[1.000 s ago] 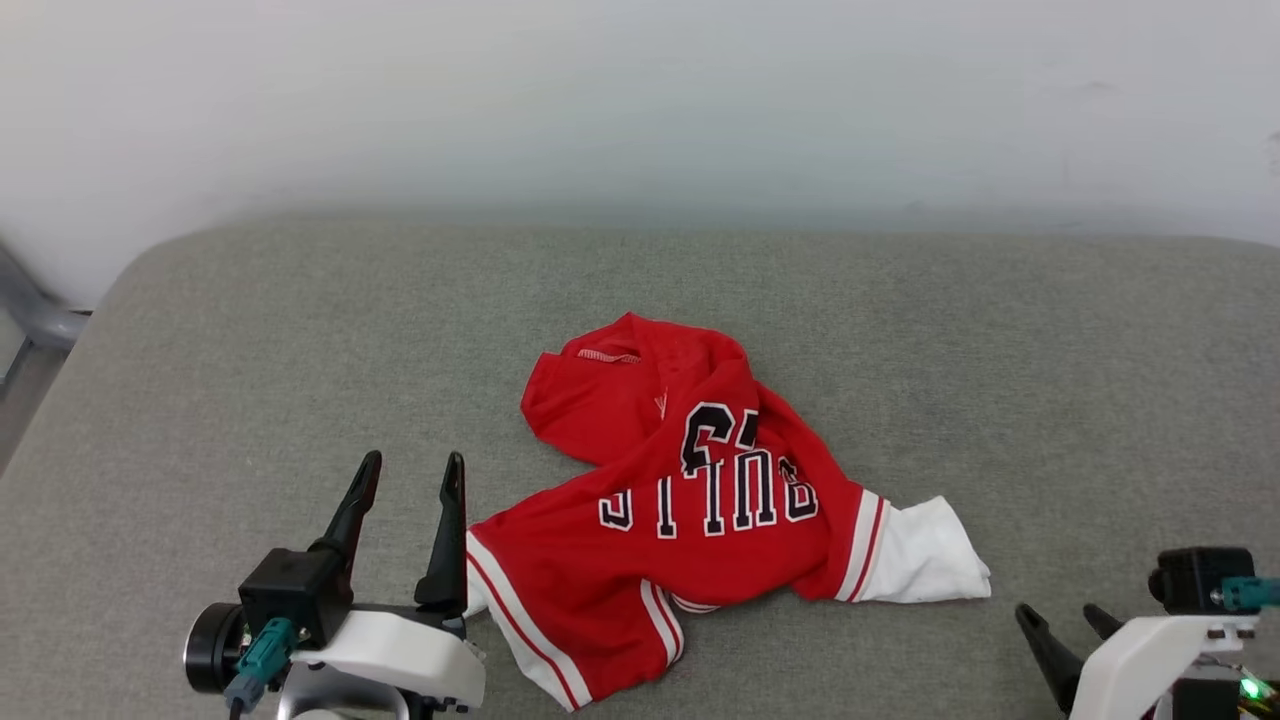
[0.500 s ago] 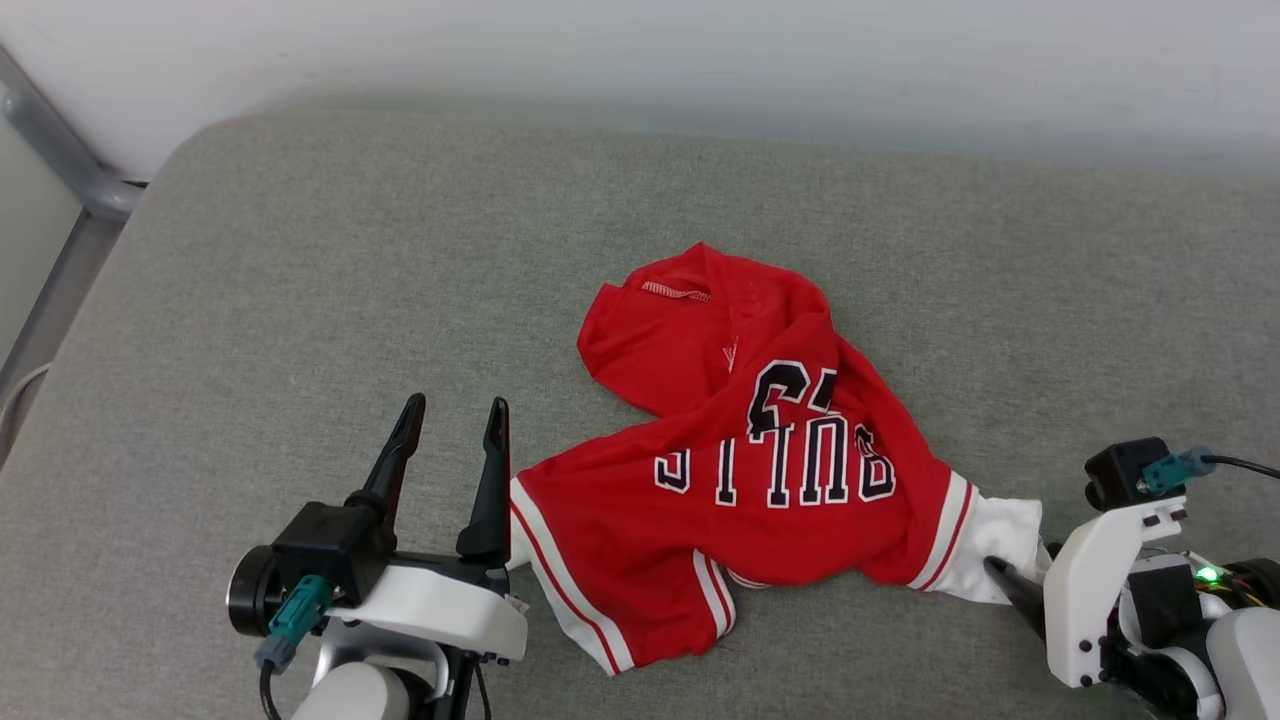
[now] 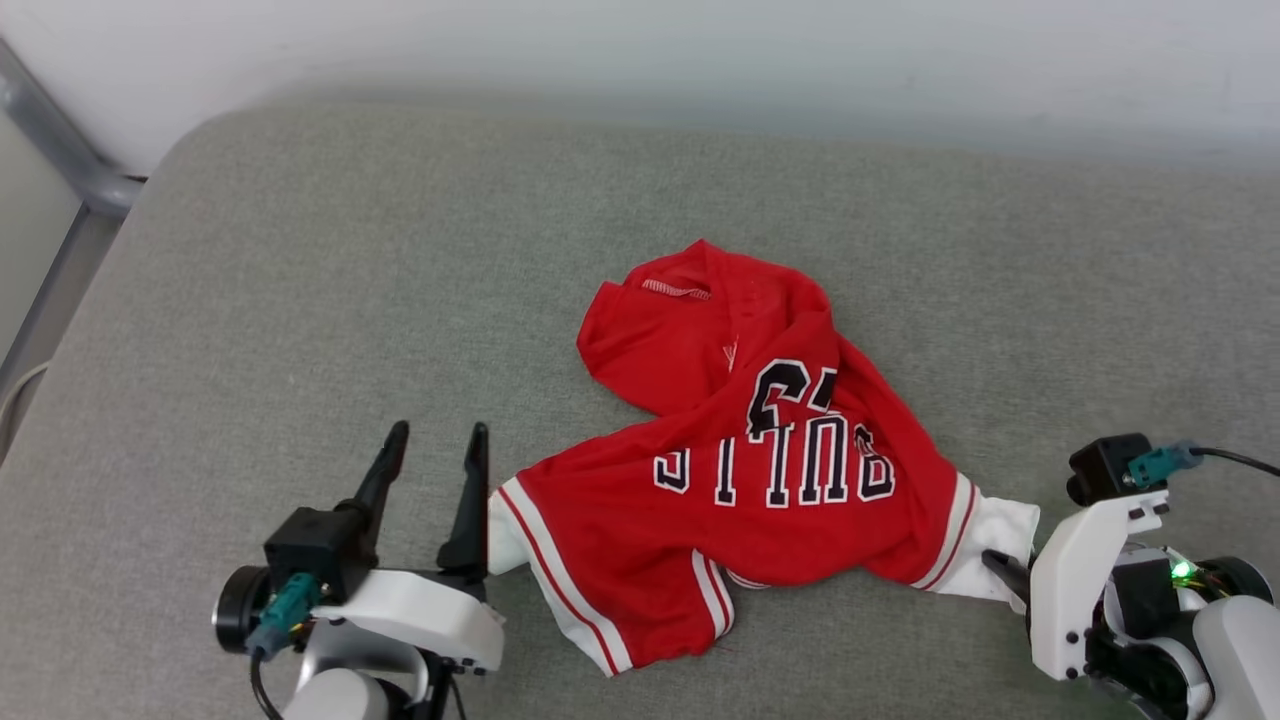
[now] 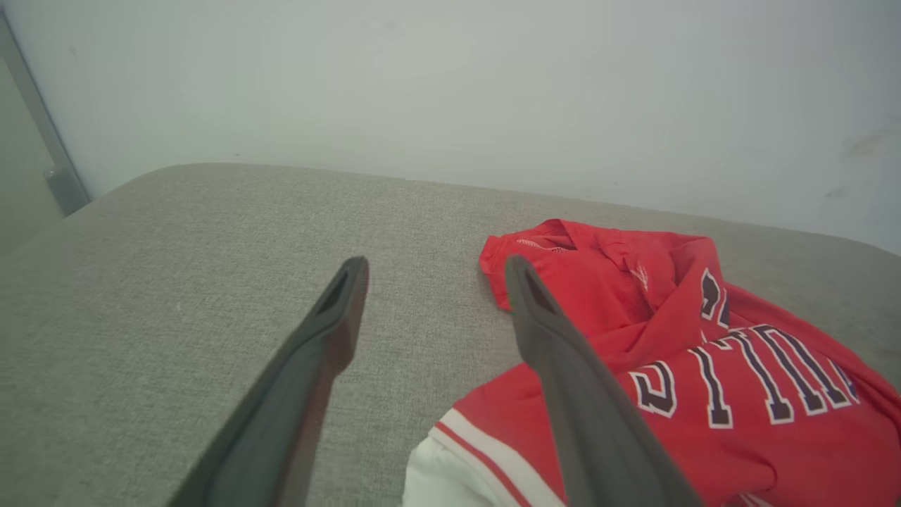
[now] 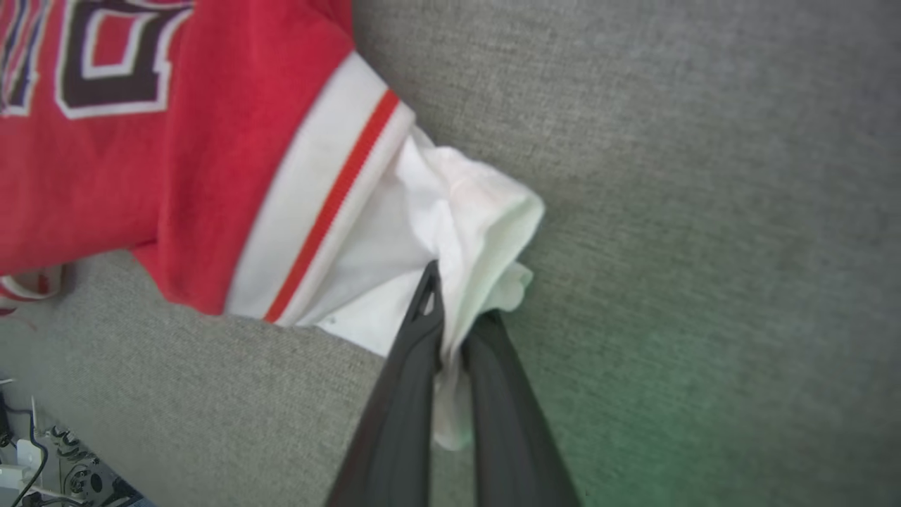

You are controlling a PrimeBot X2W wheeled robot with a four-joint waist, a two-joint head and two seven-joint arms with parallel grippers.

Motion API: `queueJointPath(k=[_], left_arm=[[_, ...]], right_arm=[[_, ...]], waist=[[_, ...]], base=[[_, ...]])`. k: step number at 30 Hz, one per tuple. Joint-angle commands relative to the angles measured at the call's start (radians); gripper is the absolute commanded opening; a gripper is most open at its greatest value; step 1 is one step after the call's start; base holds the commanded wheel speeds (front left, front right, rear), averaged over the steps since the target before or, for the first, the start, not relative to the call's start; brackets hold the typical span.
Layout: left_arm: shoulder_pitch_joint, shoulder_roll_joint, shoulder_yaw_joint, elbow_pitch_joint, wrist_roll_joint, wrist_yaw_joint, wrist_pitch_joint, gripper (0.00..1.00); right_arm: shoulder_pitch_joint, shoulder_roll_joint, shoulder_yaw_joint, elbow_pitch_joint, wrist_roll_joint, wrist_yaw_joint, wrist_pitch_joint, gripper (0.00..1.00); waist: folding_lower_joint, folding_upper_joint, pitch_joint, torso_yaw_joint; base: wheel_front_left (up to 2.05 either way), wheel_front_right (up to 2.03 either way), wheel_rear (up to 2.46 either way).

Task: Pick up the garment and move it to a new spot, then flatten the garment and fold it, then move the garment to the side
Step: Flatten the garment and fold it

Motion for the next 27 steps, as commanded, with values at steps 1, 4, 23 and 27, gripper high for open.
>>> queueJointPath(k=[1,4,23,27], left_arm=[[0.009,0.017,0.009,0.009,-0.013,-0.006,0.022,1.00],[0.014,0.031,0.015,0.014,-0.028,-0.006,0.052,1.00],[-0.012,0.197,-0.092,-0.107,-0.192,-0.102,0.677,1.00],[-0.033,0.194,-0.146,-0.086,-0.212,-0.131,0.776,1.00]], right_arm=[[0.033,-0.002,-0.020,-0.006,-0.012,-0.001,-0.018,0.00],[0.034,-0.008,-0.068,-0.035,-0.025,-0.001,-0.042,0.00],[0.159,0.088,-0.361,-0.252,-0.163,-0.001,0.032,0.00],[0.145,0.100,-0.349,-0.268,-0.173,-0.001,0.034,0.00]], waist=[[0.0000,0.0000,-0.025,-0.022],[0.0000,0.0000,-0.042,-0.038],[0.0000,0.0000,-0.055,-0.138],[0.0000,0.0000,-0.028,-0.152]], base=[[0.00,0.00,0.00],[0.00,0.00,0.00],[0.00,0.00,0.00],[0.00,0.00,0.00]])
